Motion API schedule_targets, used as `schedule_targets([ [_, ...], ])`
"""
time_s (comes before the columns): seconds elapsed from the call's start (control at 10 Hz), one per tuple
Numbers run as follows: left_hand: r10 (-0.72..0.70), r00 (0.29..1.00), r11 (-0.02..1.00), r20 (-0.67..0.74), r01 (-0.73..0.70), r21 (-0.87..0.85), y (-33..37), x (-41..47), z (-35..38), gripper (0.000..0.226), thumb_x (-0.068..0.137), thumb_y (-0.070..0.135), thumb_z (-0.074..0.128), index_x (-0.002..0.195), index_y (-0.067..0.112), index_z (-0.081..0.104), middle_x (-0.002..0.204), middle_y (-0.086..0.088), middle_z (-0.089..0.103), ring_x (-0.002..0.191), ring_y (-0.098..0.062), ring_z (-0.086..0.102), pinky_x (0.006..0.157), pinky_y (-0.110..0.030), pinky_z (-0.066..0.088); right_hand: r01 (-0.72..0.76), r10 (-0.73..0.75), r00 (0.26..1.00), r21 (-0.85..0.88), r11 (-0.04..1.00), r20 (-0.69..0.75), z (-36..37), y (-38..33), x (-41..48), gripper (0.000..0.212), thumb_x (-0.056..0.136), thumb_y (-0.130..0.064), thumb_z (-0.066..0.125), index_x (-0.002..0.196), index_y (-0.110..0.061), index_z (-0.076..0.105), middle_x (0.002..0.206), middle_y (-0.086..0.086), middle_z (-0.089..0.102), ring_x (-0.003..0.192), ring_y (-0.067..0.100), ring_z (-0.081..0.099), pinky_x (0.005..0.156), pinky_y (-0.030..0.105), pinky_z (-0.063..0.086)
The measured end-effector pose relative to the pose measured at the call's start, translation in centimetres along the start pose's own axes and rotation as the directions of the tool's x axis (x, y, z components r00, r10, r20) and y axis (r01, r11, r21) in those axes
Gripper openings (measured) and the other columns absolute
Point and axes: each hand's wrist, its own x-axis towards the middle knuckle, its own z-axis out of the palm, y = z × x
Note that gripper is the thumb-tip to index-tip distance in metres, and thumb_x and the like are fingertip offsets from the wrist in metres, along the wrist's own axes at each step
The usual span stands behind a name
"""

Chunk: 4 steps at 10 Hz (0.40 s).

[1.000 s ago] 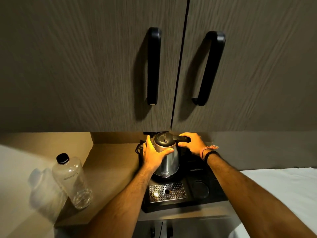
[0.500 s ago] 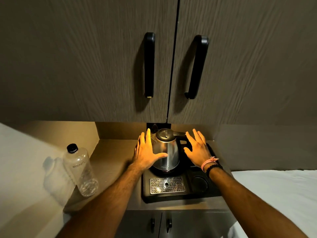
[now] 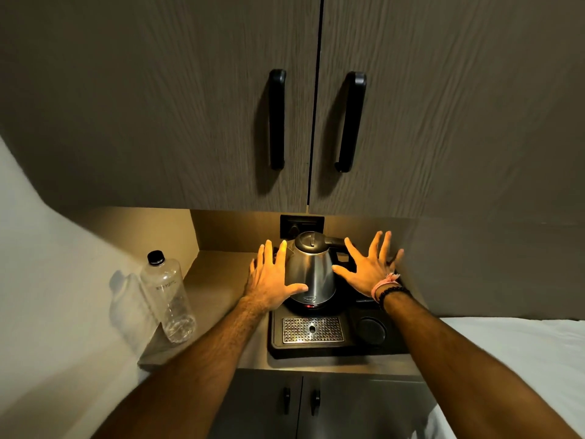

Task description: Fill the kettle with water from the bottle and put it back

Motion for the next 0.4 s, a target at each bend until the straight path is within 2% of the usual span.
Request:
schedule_targets([
  [0.1,0.003,1.000,1.000,-0.027,-0.002,0.030,0.3,-1.4,-0.8,0.120,0.073,0.072,0.067,0.156,0.024,-0.005,0.165,-0.016,-0.008,0.152,-0.033,-0.007,0.120,-0.057,0.011,0.046,-0.047,0.999,-0.072,0.996,-0.015,-0.3,-0.3,-1.7,0.105,0.076,-0.088,0.030,0.155,-0.033,-0.009,0.160,0.023,-0.028,0.143,0.042,-0.036,0.110,0.072,-0.015],
  [0.2,0.019,0.998,0.998,-0.059,-0.015,0.069,0.2,-2.1,-1.1,0.116,0.075,0.074,0.061,0.157,0.023,-0.003,0.165,-0.015,-0.007,0.152,-0.033,-0.006,0.120,-0.057,0.014,0.122,-0.127,0.989,-0.068,0.990,-0.071,0.7,-1.7,-3.4,0.099,0.082,-0.082,0.025,0.156,-0.026,-0.007,0.163,0.022,-0.018,0.149,0.040,-0.023,0.115,0.068,-0.006],
  [0.3,0.030,0.990,0.998,-0.139,-0.023,0.055,1.9,-5.9,-3.4,0.112,0.076,0.075,0.057,0.157,0.025,-0.001,0.165,-0.014,-0.006,0.152,-0.032,-0.004,0.118,-0.058,0.018,0.253,-0.267,0.956,-0.121,0.960,-0.124,-1.1,-2.5,-8.4,0.090,0.086,-0.078,0.019,0.157,-0.026,-0.001,0.166,0.019,-0.009,0.153,0.036,-0.014,0.120,0.062,-0.003],
  [0.4,0.082,0.960,0.994,-0.268,-0.059,0.094,1.7,-7.4,-4.5,0.102,0.079,0.078,0.050,0.156,0.025,0.008,0.165,-0.014,0.005,0.152,-0.031,0.006,0.118,-0.054,0.024,0.356,-0.375,0.901,-0.121,0.927,-0.218,-2.0,-3.0,-10.5,0.078,0.092,-0.069,0.021,0.155,-0.024,0.022,0.165,0.017,0.014,0.154,0.034,0.007,0.120,0.054,0.005],
])
